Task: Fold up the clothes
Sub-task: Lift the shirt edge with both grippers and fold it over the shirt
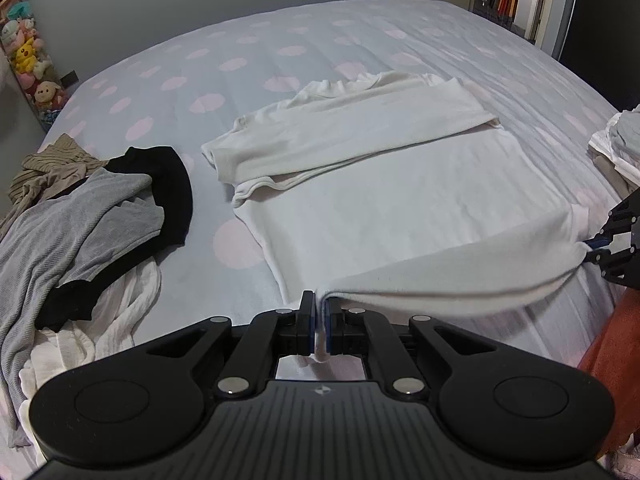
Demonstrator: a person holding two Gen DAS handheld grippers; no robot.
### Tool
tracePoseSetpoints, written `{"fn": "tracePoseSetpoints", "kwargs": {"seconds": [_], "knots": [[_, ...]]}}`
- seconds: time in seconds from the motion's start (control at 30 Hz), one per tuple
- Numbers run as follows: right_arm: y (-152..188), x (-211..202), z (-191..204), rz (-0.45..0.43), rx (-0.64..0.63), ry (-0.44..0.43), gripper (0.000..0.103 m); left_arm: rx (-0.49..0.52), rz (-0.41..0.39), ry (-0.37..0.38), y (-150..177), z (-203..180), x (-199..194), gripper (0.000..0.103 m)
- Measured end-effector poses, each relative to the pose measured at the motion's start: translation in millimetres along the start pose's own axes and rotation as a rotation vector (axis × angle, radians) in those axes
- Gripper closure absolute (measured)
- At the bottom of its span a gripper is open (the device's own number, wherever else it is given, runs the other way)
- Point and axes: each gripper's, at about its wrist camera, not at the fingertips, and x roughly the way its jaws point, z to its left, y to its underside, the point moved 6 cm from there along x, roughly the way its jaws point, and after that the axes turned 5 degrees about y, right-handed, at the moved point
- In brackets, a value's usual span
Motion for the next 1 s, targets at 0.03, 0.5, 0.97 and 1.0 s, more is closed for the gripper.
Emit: {"fn": "tracePoseSetpoints", "kwargs": {"seconds": [0.03,0.5,0.97,1.0], "knots": [[0.5,-5.8,-2.8,-0.030,0.014,0.016,0.091,0.002,-0.006,-0.004,0.8,0.7,-3.0,0.100],[48.6,-127.2,-73.6,-0.424,0.438,-0.003,0.090,-0.026,-0.141,0.011,15.0,-6.2,-58.9,0.100],[62.3,-205.2,-55.6,-0.631,0.459,0.125,0.091,-0.052,-0.339,-0.024,45.4,-13.7,-134.5,0.101],[64.6,-210.1,-53.8,-0.638,0.458,0.129,0.091,-0.048,-0.349,-0.025,47.3,-15.0,-139.4,0.101]]}}
